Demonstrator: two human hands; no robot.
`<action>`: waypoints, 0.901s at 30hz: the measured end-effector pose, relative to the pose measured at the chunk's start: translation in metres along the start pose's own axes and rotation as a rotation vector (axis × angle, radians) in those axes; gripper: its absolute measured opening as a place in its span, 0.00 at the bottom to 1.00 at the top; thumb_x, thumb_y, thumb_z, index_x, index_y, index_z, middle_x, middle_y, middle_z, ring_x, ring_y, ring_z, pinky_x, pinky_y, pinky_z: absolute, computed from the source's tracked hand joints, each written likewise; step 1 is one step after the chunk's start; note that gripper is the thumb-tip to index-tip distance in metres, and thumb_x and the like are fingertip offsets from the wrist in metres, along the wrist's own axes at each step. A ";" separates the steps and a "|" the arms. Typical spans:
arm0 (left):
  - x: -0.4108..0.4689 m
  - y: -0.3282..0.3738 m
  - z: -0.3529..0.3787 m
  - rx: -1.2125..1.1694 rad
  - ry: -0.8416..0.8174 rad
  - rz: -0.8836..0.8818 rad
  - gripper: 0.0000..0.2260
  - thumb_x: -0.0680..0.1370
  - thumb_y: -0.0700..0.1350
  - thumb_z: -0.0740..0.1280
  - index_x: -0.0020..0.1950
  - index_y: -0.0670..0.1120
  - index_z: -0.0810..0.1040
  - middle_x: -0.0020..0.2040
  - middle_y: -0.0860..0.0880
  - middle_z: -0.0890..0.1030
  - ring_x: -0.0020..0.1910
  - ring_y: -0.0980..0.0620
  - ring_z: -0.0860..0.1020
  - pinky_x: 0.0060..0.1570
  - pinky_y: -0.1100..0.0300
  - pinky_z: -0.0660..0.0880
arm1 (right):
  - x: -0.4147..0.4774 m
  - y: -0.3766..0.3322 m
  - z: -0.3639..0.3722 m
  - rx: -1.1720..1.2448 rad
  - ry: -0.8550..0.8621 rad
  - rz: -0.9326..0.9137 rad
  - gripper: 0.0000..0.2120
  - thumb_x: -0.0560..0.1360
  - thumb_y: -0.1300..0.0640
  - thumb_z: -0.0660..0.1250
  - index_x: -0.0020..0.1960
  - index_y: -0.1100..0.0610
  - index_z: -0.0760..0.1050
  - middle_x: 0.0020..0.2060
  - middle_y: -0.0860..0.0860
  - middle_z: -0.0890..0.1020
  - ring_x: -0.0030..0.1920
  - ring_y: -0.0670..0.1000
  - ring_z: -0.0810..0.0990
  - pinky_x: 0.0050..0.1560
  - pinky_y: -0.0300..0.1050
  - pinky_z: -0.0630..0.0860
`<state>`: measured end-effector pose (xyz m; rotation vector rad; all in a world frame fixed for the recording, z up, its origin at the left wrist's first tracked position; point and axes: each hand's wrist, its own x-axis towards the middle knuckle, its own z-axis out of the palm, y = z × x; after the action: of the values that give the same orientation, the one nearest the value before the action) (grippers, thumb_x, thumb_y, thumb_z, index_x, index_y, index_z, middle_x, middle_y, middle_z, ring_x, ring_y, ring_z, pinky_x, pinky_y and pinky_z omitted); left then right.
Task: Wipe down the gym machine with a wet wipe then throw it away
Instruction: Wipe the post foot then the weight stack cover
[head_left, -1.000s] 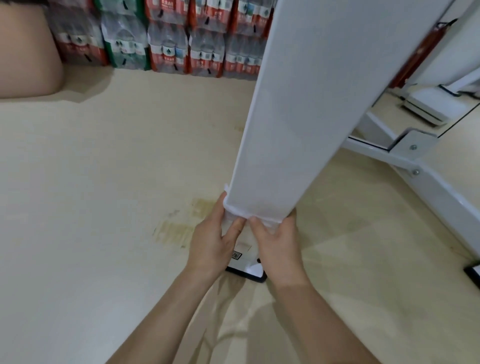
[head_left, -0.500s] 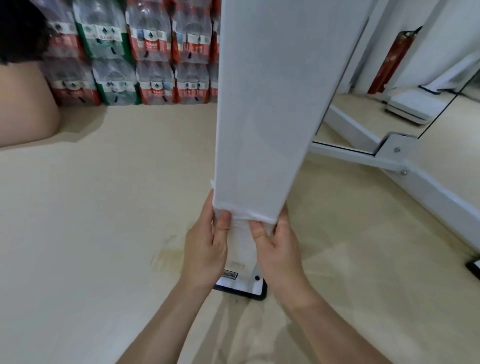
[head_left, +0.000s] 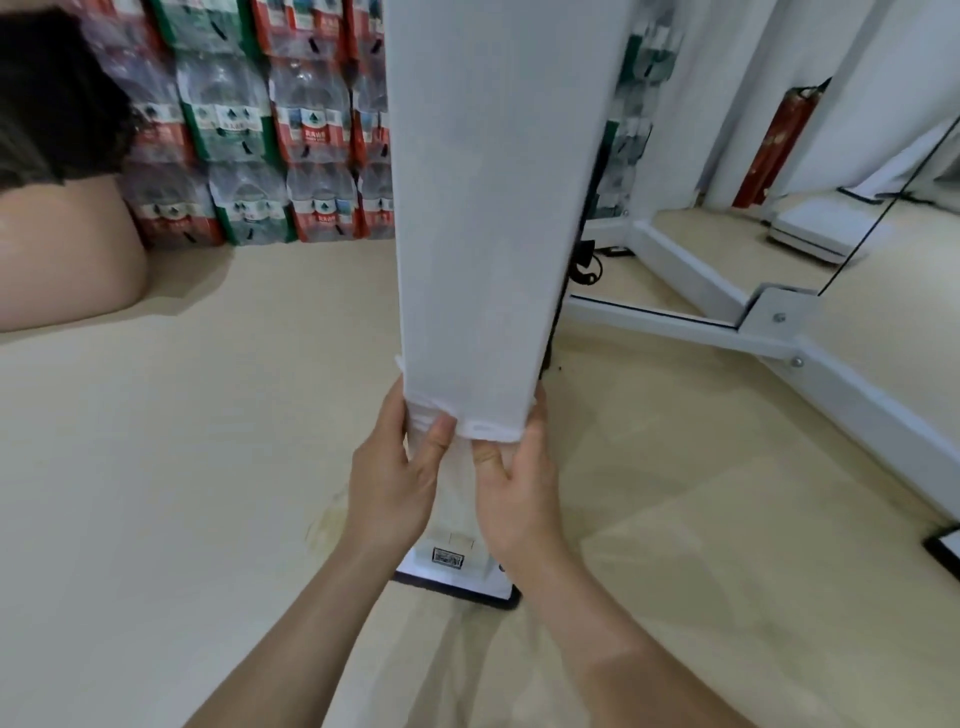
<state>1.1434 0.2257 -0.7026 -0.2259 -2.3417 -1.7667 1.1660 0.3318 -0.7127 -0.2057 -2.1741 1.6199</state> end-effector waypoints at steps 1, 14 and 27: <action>-0.001 -0.004 -0.003 0.036 -0.033 -0.026 0.18 0.78 0.56 0.65 0.68 0.57 0.72 0.55 0.66 0.80 0.55 0.66 0.78 0.58 0.58 0.75 | 0.005 -0.010 0.000 0.027 0.003 -0.032 0.35 0.76 0.53 0.63 0.78 0.49 0.50 0.72 0.47 0.68 0.71 0.47 0.68 0.70 0.47 0.67; 0.054 0.117 -0.034 -0.175 0.027 0.183 0.17 0.78 0.50 0.66 0.65 0.48 0.75 0.57 0.53 0.82 0.58 0.53 0.80 0.60 0.46 0.76 | 0.057 -0.121 -0.016 0.052 0.180 -0.461 0.40 0.78 0.51 0.66 0.79 0.58 0.44 0.77 0.56 0.58 0.76 0.50 0.60 0.71 0.52 0.66; 0.104 0.207 -0.068 -0.030 0.036 0.618 0.18 0.83 0.50 0.58 0.73 0.54 0.66 0.52 0.62 0.80 0.52 0.60 0.79 0.50 0.61 0.74 | 0.109 -0.233 -0.025 -0.322 0.611 -0.770 0.33 0.81 0.53 0.56 0.77 0.69 0.47 0.76 0.65 0.55 0.77 0.59 0.55 0.76 0.42 0.55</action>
<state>1.0966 0.2167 -0.4661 -0.8124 -1.9234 -1.4723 1.1083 0.3209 -0.4605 0.0488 -1.6945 0.6618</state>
